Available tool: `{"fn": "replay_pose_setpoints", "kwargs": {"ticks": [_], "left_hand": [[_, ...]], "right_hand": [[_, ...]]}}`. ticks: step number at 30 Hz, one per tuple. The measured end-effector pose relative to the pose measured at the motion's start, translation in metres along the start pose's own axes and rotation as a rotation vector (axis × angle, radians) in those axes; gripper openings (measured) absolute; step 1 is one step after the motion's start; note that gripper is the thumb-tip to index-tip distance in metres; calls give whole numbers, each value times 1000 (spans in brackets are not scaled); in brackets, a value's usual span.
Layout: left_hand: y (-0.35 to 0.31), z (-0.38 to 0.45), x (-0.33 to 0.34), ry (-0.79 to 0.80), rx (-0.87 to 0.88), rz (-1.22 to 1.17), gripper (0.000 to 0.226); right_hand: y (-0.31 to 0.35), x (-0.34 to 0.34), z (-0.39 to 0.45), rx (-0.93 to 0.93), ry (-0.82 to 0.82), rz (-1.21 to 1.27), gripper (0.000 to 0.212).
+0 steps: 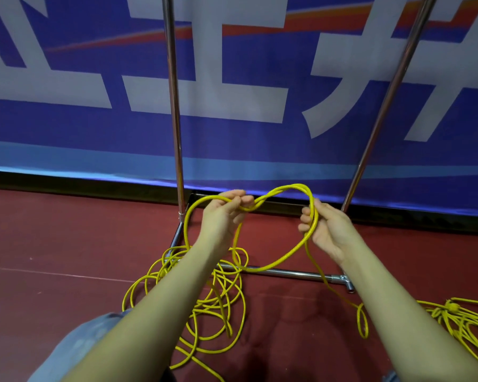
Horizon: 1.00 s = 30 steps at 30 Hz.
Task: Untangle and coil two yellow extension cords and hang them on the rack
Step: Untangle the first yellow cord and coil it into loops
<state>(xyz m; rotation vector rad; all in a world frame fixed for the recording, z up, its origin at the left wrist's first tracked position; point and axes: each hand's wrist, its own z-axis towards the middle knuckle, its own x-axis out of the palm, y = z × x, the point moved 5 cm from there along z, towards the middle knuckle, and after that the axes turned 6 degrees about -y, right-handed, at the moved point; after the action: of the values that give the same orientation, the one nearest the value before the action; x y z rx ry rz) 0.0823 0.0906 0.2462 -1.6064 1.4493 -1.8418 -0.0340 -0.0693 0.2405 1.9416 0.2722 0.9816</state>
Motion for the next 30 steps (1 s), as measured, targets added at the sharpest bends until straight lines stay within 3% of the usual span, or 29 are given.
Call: {"fn": "replay_pose_setpoints", "kwargs": {"ticks": [11,16,26,30], "left_hand": [[18,-18,20,287,116,422,20],[29,-24,24,404,60,586,24],[28,-16,24,276,101,586,14],[28,-19,30,236,132,519,8]], "right_hand": [[22,64,-25,-34,179,266,16],[18,77,-23,15,177,329,13],[9,68,-11,-68,127,41,13],[9,65,-15,-117,137,-220,13]]}}
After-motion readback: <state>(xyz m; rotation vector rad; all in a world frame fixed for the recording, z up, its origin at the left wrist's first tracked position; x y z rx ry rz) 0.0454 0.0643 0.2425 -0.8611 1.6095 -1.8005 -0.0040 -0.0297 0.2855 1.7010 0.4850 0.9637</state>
